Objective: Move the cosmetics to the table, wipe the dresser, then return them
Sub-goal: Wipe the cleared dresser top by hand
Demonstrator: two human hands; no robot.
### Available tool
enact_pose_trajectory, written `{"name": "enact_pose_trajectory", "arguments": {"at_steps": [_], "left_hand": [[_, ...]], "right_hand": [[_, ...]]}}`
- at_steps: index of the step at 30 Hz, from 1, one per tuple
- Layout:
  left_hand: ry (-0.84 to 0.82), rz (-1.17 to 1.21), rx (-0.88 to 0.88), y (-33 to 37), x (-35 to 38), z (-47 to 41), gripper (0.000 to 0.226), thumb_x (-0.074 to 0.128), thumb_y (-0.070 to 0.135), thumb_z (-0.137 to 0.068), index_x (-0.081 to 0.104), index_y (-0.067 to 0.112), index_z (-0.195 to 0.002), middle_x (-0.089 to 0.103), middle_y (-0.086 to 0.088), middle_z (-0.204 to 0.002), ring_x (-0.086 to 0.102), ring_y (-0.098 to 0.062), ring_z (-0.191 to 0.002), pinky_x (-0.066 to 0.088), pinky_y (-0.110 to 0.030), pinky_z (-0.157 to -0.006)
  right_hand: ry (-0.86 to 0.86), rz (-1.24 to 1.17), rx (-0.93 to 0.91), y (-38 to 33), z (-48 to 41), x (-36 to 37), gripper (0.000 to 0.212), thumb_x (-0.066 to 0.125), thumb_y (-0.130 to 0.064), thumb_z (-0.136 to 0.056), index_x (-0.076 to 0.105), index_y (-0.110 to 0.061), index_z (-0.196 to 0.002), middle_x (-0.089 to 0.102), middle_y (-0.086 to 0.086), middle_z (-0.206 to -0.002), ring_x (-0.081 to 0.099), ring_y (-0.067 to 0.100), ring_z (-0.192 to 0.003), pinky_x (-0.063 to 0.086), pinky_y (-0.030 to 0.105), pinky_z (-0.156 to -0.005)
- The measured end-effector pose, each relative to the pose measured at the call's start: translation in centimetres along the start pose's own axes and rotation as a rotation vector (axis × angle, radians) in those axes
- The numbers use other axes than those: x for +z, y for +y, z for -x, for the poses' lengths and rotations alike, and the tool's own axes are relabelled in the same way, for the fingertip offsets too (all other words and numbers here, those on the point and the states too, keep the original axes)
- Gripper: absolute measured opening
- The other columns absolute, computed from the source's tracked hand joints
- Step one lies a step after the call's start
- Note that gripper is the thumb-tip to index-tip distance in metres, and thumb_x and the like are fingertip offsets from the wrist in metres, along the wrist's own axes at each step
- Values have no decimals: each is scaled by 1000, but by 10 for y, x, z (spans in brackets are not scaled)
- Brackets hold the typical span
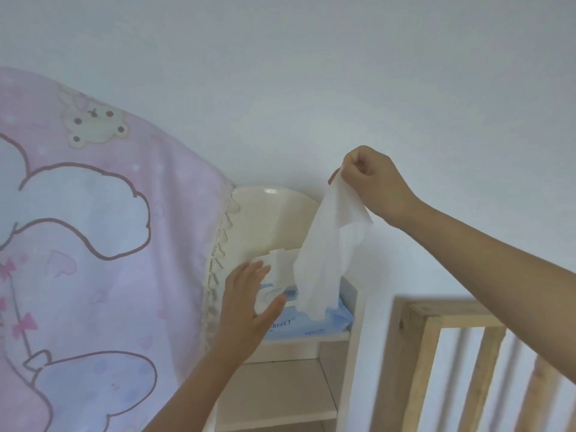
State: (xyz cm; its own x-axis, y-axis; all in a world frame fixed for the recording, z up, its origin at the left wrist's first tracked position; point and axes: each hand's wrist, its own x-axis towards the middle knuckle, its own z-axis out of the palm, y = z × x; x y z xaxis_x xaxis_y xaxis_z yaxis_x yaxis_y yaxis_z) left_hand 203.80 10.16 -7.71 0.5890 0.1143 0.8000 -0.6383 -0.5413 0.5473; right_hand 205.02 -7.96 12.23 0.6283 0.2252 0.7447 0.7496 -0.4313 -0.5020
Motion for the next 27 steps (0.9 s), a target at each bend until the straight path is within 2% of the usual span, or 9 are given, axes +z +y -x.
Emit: {"name": "enact_pose_trajectory", "arguments": {"at_steps": [2, 5, 7, 9, 13, 16, 20, 23, 27], "left_hand": [[-86, 135, -54, 36, -7, -14, 68, 51, 71, -62, 37, 39, -121, 38, 28, -122, 37, 10, -113, 25, 3, -89], [-239, 409, -242, 70, -10, -22, 63, 66, 51, -57, 42, 42, -115, 59, 16, -114, 60, -3, -99, 46, -14, -84], [-235, 560, -335, 78, -16, -16, 37, 73, 18, -73, 59, 24, -107, 72, 5, -94, 68, -11, -80, 53, -18, -69], [-215, 574, -393, 79, -24, -3, 17, 64, -2, -79, 68, 6, -93, 73, 0, -75, 68, -10, -67, 51, -17, -60], [-205, 554, -466, 65, -38, 29, 11, 63, -3, -78, 68, 5, -72, 67, 3, -56, 61, -7, -52, 49, -14, -54], [-255, 514, -521, 50, -49, 54, 13, 63, -3, -78, 67, 8, -71, 66, 4, -55, 59, -6, -51, 49, -14, -53], [-356, 440, -641, 26, -53, 99, 15, 65, -3, -77, 69, 11, -74, 67, 5, -57, 58, -5, -51, 48, -14, -51], [-418, 437, -761, 11, -49, 129, 15, 65, -6, -77, 68, 7, -81, 69, 4, -61, 61, -7, -53, 49, -17, -50], [-503, 415, -855, 3, -32, 160, 17, 66, -4, -77, 71, 12, -81, 71, 1, -68, 64, -10, -61, 52, -19, -57]], "right_hand": [[-1, -14, -23, -10, 6, 3, 21, 43, -9, -90, 42, -19, -71, 59, 25, -88, 51, 27, -72, 37, 28, -63], [13, -16, -16, -19, 18, 9, 22, 42, -10, -91, 42, -20, -71, 45, 2, -65, 39, 3, -48, 31, 12, -44], [-3, -16, 22, -18, 31, 16, 22, 42, -10, -91, 42, -20, -71, 39, 2, -59, 31, 2, -39, 26, 11, -38], [-9, -28, 68, -10, 48, 22, 23, 41, -9, -91, 41, -21, -71, 36, 3, -56, 29, 3, -37, 25, 12, -36], [-33, -44, 179, 10, 89, 30, 23, 40, -7, -91, 42, -22, -73, 32, 1, -52, 27, 4, -35, 24, 12, -35], [-4, -43, 291, 29, 133, 48, 26, 42, -6, -91, 42, -22, -70, 34, 0, -52, 32, 4, -37, 26, 11, -38], [-114, -28, 509, 64, 216, 83, 24, 46, -7, -90, 45, -22, -72, 47, 0, -62, 43, 3, -52, 33, 8, -44], [-122, -191, 771, 92, 270, 108, 19, 47, -9, -91, 52, -20, -76, 53, 3, -70, 46, 15, -59, 36, 12, -44], [-323, -581, 1035, 111, 325, 125, 17, 46, -28, -95, 53, -24, -111, 60, 1, -86, 59, 17, -68, 47, 23, -59]]}}
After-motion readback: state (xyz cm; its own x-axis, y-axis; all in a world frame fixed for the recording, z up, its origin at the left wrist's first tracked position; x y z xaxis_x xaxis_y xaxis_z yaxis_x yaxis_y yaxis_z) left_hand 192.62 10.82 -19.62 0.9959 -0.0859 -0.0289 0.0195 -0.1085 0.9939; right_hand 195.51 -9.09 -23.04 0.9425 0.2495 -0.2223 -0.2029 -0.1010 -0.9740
